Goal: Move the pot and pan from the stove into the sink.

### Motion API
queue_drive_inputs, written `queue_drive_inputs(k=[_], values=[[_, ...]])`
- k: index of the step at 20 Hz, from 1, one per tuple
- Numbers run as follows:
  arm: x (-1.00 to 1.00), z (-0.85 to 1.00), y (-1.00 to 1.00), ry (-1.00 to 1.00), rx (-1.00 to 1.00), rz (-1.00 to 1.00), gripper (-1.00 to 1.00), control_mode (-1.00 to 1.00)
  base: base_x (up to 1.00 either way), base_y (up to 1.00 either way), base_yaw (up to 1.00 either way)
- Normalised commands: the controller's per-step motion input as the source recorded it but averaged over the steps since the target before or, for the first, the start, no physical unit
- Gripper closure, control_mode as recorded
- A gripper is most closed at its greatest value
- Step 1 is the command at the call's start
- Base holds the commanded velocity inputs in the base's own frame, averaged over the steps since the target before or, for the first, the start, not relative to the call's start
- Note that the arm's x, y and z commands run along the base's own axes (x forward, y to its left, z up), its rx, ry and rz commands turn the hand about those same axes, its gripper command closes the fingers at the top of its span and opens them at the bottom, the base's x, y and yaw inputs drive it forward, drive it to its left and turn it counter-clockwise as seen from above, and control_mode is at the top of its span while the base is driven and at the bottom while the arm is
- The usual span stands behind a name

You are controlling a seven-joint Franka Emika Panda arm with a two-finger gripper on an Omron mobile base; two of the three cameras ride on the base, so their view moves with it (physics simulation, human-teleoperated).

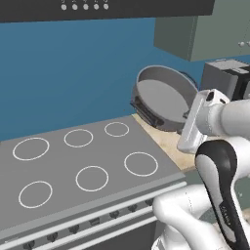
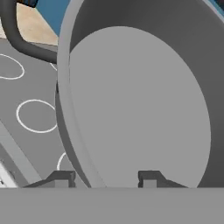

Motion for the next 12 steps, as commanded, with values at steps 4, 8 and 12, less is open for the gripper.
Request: queue_drive_inputs(k=[4,8,12], values=[[-0.74,-0.12,-0.04,-0.01,0.01,0.19,1.0,-1.0,0.0,0.0,0.0],[0.0,0.01,0.0,-0.01,0.0,0.0,1.0,-1.0,0.0,0.0,0.0],[0.0,0.0,0.0,0.0,0.0,0.0,1.0,1.0,-0.3,-0.08,0.0]])
